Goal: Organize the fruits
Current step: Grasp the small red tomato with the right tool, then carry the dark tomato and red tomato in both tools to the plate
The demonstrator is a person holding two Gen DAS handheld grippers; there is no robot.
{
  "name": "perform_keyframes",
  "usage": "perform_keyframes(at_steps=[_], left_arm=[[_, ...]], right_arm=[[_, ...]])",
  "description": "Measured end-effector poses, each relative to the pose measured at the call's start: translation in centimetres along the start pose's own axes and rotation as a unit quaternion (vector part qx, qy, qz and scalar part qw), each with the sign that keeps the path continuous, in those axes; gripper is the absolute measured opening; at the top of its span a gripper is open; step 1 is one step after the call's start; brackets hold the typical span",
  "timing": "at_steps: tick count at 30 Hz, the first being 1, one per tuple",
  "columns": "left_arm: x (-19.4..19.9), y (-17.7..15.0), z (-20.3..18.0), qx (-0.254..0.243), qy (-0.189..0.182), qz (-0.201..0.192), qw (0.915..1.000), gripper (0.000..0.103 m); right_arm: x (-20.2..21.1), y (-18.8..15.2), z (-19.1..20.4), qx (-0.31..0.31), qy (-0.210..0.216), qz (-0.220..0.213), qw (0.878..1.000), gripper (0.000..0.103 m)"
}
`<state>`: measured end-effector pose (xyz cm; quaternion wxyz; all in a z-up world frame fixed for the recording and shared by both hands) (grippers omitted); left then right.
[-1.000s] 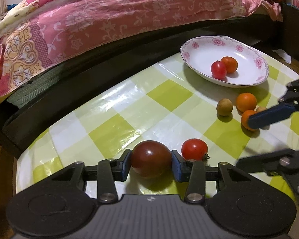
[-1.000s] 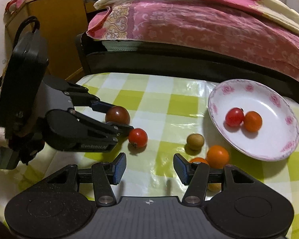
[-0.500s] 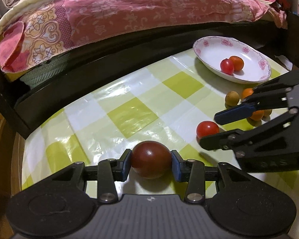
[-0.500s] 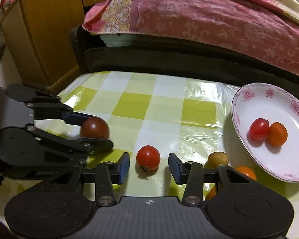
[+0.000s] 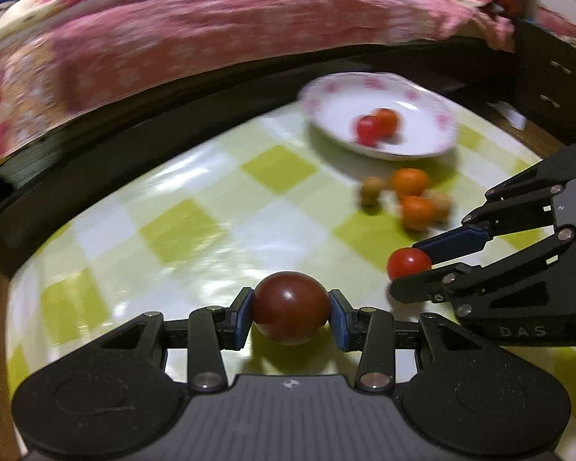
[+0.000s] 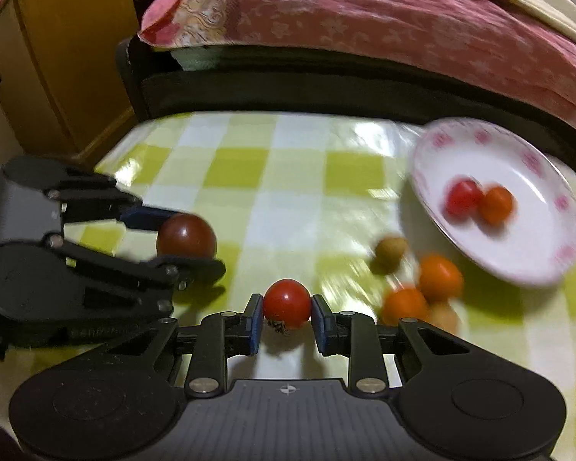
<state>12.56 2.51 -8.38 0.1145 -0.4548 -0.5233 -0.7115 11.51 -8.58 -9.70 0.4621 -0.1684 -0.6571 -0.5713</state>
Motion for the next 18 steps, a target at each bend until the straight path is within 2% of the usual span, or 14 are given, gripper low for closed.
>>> perform_keyframes(at_steps=[4,8,12,18], left_arm=[[0.0,0.2,-3.4,-0.031,-0.030,0.002,0.9991,0.049],[-0.3,0.4,-5.7,-0.047,-0.042,0.011,0.9979,0.049],[-0.9,0.5,-7.2,-0.063,-0.043,0.020,0.9969,0.049],[-1.5,0.4,-7.4,-0.058,-0.036,0.027,0.9973,0.049]], right_arm=[[2.8,-2.8,-1.7,-0.009,-0.030,0.015,0.999,0.022],[4.2,-5.1,-3.2,-0.025,-0.055,0.024,0.998,0.022],[3.8,-6.1,-3.4,-0.029,-0.060,0.023,0.998,0.023],[3.5,-6.3,-3.6,-0.023,-0.058,0.014,0.998,0.024]])
Point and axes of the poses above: each gripper's, at about its wrist camera, not at the fingertips, and x roughly against the way its jaws point, z to its left, y to its top, the point moved 5 cm from there along -x, roughly the way its jaws point, and after that the axes turned 2 degrees about y, right-handed, at the moved point
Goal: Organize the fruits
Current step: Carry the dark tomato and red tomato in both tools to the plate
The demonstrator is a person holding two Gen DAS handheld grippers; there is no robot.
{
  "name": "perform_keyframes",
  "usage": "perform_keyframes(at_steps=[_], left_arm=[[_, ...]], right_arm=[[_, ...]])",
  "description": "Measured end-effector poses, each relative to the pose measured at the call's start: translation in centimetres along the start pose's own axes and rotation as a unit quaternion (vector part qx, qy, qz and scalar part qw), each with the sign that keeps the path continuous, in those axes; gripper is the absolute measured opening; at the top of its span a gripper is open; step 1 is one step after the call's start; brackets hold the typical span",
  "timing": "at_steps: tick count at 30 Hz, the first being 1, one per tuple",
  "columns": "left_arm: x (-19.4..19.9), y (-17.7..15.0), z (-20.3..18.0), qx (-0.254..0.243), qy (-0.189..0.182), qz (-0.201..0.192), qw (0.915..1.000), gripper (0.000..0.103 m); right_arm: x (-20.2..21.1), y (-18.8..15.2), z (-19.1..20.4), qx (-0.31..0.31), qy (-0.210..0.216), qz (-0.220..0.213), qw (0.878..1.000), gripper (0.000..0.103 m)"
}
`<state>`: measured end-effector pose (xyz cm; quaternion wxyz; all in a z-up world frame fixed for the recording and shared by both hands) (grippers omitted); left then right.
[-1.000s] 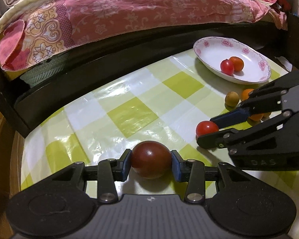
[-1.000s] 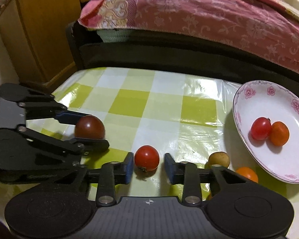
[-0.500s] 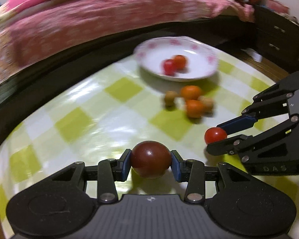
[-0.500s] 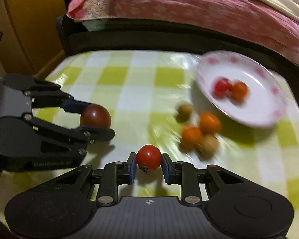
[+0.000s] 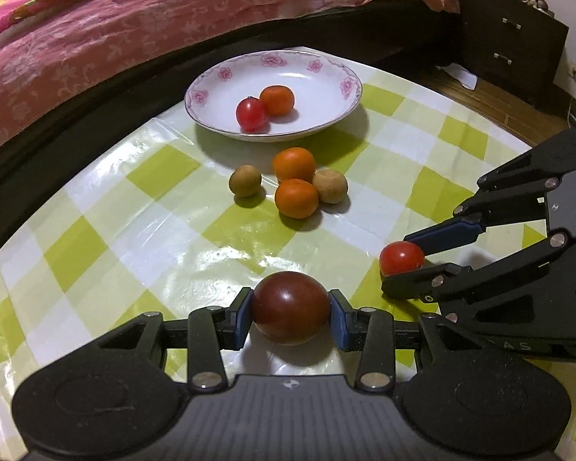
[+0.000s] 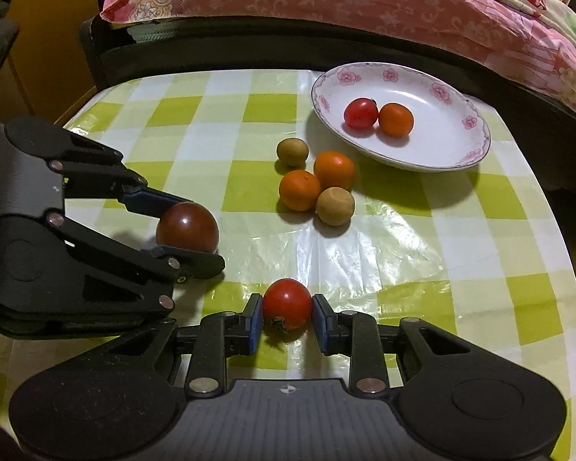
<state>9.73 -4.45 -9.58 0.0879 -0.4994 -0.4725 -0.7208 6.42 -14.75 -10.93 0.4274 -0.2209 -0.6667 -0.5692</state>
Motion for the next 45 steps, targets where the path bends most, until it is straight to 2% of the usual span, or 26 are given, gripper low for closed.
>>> perform_keyframes(at_steps=[8,17,27,45], left_arm=[[-0.5,0.3,-0.1,0.002,0.004,0.005,1.0000,0.049],[-0.6,0.8,-0.2,-0.004,0.028,0.014,0.9995,0.048],[-0.5,2.2,-0.3,-0.003,0.058,0.013,0.9982,0.048],[-0.7,3.9,-0.6,-0.012,0.078,0.004,0.9969,0.048]], right_arm=[[-0.3,0.1,-0.1,-0.005,0.006,0.003,1.000,0.023],[-0.3,0.2,-0.6,-0.025,0.006,0.010,1.000,0.023],[0.2,0.9,-1.8,-0.060,-0.014,-0.001,0.998,0.023],[0.8,1.9,-3.3,-0.094,-0.029,-0.016,0.995,0.023]])
Point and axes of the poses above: each gripper's, at about its wrist camera, not at the fingertips, and x roughly against the way its jaws point, z to its left, y to its top, the point moved 5 cm from there along -x, roughly the way its jaws point, and after that the axes turned 2 degrees about y, right-handed, at the moved point
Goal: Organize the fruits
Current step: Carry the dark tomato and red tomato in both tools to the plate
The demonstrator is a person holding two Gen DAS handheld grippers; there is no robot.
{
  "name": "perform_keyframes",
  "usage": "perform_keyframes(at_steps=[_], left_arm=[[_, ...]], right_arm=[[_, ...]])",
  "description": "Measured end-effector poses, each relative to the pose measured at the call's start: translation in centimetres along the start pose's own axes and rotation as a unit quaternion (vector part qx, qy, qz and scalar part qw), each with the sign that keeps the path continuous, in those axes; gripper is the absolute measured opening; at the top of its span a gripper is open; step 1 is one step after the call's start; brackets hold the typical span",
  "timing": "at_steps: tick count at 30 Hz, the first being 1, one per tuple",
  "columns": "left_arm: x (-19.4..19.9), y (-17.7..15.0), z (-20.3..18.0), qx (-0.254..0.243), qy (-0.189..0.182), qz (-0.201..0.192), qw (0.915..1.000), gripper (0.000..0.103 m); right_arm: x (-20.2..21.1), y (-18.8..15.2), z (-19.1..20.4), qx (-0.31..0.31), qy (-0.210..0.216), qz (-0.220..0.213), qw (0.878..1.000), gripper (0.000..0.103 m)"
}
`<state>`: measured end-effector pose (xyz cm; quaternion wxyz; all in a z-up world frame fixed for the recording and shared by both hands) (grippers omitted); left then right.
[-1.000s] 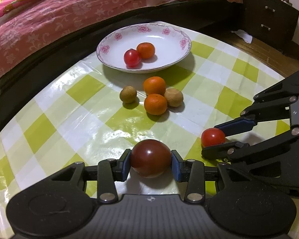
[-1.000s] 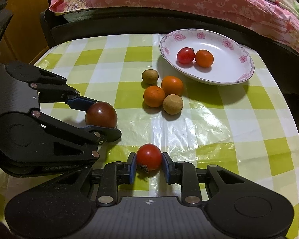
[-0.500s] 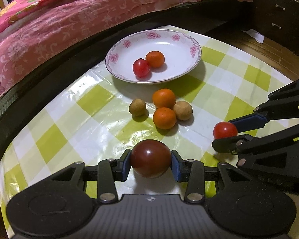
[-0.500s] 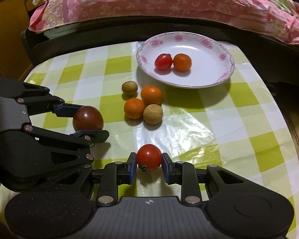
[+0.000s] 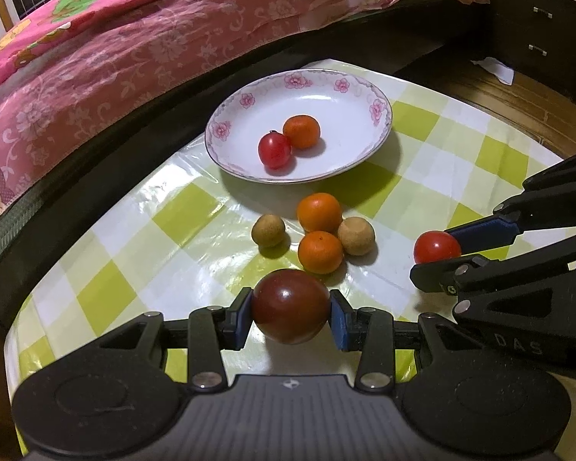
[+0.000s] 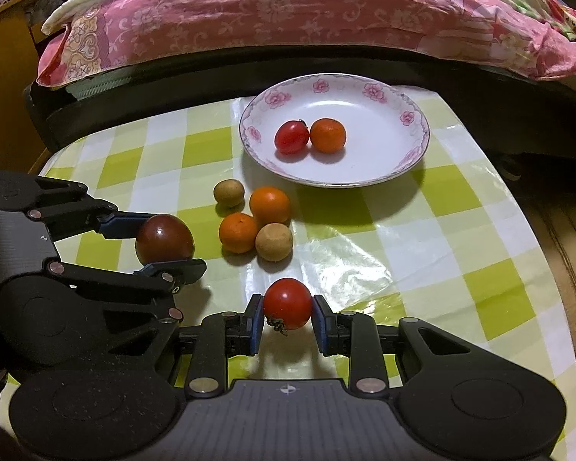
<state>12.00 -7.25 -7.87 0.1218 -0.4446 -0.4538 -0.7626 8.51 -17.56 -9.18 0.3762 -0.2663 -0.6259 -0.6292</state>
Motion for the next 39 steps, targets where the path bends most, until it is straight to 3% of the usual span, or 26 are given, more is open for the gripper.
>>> perform_keyframes(at_steps=[39], left_arm=[[-0.1,4.9,1.0,0.008,0.021,-0.045,0.9987,0.048]], right_arm=[[0.7,4.2,-2.3,-0.019,-0.013,-0.055,0.998,0.025]])
Point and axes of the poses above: each gripper's, at about its wrist camera, not at the fingertips, and x roughly against the way its jaws point, z to its left, y to its top, the point moved 5 cm from there along -x, roughly the way its jaws point, and after that the axes turned 2 degrees about y, right-handed, at the moved point
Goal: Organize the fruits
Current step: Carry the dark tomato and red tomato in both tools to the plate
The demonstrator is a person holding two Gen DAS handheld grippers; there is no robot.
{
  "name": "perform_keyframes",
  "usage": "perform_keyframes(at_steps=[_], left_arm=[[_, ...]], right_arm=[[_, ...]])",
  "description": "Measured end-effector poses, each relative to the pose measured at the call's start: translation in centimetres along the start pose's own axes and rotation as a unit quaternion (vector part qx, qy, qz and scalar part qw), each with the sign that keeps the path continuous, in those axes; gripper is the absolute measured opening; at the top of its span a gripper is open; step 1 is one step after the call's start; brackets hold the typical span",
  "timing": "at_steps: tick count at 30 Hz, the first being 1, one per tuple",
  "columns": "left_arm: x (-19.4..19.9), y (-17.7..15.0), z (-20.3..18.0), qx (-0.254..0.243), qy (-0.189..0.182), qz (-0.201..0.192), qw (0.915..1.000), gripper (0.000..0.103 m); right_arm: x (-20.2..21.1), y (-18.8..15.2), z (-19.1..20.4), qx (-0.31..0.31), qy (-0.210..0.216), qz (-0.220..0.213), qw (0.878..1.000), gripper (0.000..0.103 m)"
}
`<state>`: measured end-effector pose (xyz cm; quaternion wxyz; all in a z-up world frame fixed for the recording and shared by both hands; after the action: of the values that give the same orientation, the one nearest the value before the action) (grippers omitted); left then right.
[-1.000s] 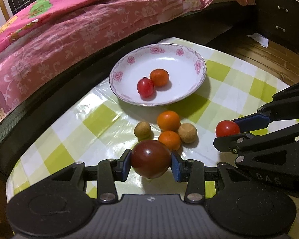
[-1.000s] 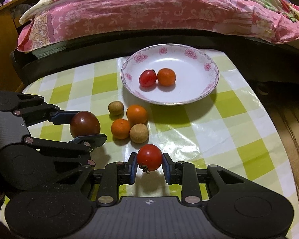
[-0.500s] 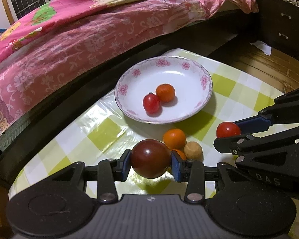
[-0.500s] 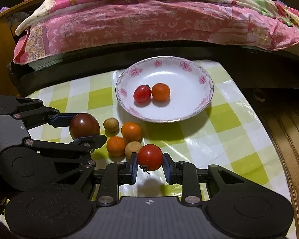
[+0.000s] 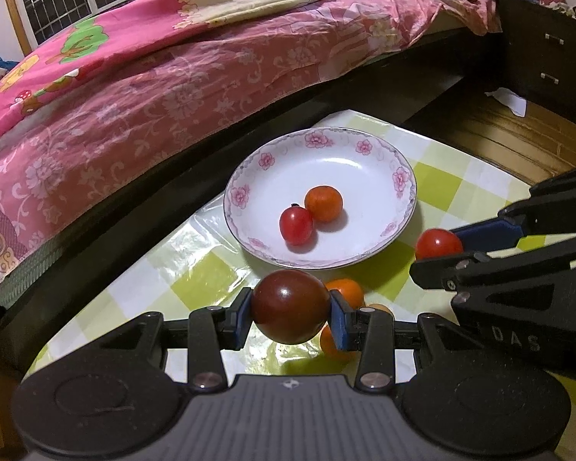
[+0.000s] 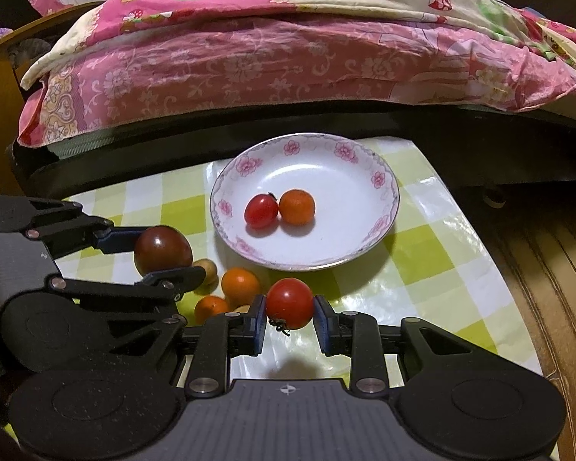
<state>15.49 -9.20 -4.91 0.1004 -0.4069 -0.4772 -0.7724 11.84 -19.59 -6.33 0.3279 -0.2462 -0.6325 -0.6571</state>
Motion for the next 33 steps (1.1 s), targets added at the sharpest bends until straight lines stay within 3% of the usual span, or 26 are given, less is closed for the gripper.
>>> perform_keyframes(at_steps=[17,33], left_arm=[[-1.9,2.5,0.3,0.000,0.009,-0.016,0.9998,0.048],[-6.2,5.4,1.6,0.006,0.021,-0.027,0.9994,0.048]], right_arm=[[-1.1,2.2,-1.6,-0.008,-0.006,-0.015,1.000,0.025],[-5.1,5.5,-4.0,-0.014,0.012,-0.025,1.000,0.025]])
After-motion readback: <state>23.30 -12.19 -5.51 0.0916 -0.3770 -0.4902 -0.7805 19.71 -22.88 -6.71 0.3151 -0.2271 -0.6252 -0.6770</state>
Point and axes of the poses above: each gripper's, at about its wrist camera, not at the fingertips, and x roughly against the way its jaws point, z to its left, y to its top, the point moved 5 cm from there along -x, roughly the way its jaws point, and after that the axes turned 2 degrees about y, right-handed, at the moved point
